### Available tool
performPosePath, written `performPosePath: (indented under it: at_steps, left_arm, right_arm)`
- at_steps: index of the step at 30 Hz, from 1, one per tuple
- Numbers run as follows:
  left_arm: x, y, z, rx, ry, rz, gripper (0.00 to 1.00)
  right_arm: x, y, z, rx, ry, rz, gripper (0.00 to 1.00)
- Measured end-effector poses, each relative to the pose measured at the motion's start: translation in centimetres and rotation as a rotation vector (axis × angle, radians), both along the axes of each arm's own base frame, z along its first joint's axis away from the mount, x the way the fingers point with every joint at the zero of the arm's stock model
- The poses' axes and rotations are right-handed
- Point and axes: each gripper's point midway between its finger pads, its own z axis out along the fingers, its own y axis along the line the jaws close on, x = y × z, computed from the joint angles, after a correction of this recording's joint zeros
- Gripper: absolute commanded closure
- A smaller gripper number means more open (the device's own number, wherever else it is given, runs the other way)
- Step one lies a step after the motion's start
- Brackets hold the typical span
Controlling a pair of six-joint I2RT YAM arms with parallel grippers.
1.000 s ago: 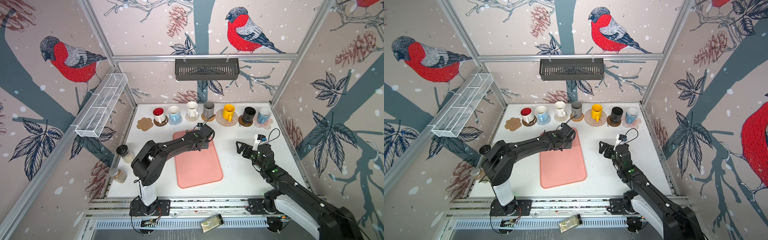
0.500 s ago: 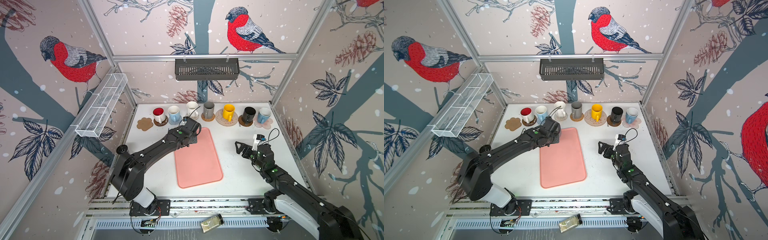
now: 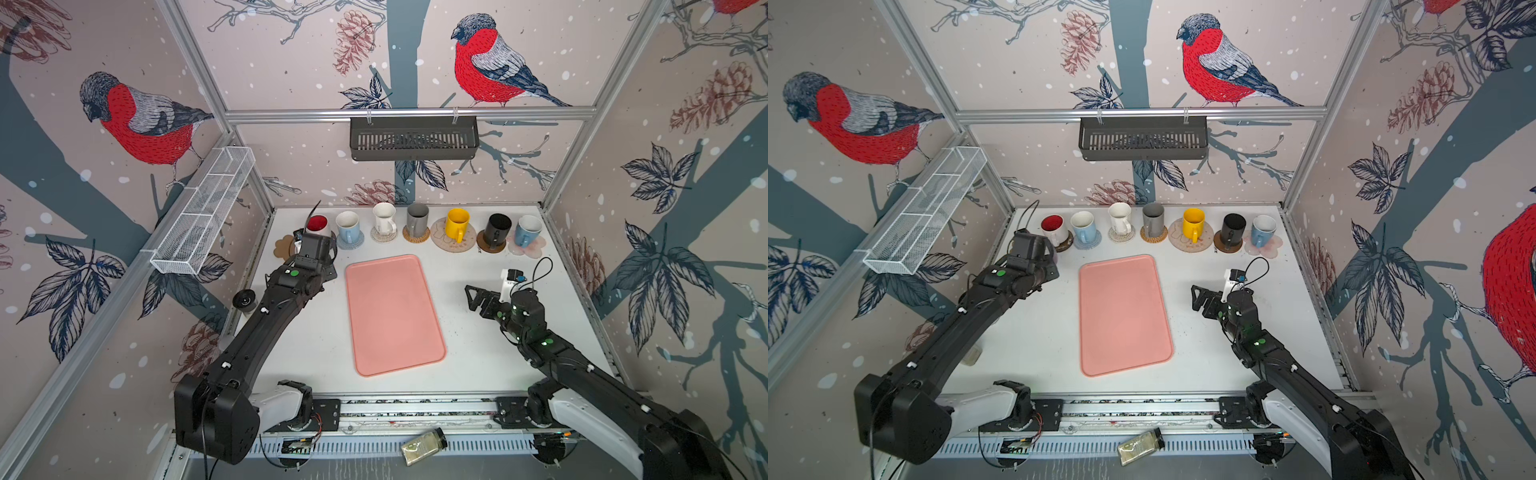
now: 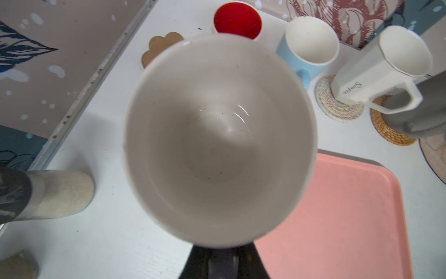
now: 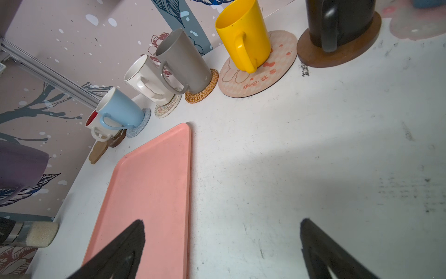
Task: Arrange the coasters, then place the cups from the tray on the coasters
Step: 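Lift the lavender mug with the left gripper toward the coasters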
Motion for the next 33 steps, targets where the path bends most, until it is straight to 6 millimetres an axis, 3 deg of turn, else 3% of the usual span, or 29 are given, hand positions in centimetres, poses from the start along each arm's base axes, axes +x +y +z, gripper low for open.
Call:
performPosePath:
  at_steps: [8, 15, 25, 28, 33]
  left_arm:
    - [0.9, 4.8, -2.2, -0.008, 0.058, 0.115, 1.0]
    - [4.2, 6.3, -2.6, -0.016, 0.055, 0.143, 1.0]
    - [7.7, 9.4, -3.9, -0.024, 0.06, 0.201, 1.0]
    - [8.5, 10.2, -4.1, -0.019, 0.063, 0.21, 1.0]
    - [10.9, 10.5, -4.5, -0.029, 0.055, 0.185, 1.0]
  right_arm:
    - [-0.2, 1.0, -0.6, -0.042, 0.006, 0.03, 0.0]
    - [0.3, 1.6, -0.7, -0.055, 0.0, 0.029, 0.0]
    - [5.4, 4.6, 5.5, -0.026, -0.094, 0.03, 0.0]
    - [6.4, 4.5, 5.8, -0.027, -0.103, 0.017, 0.01]
    - [7.0, 5.0, 4.6, -0.031, -0.08, 0.033, 0.0]
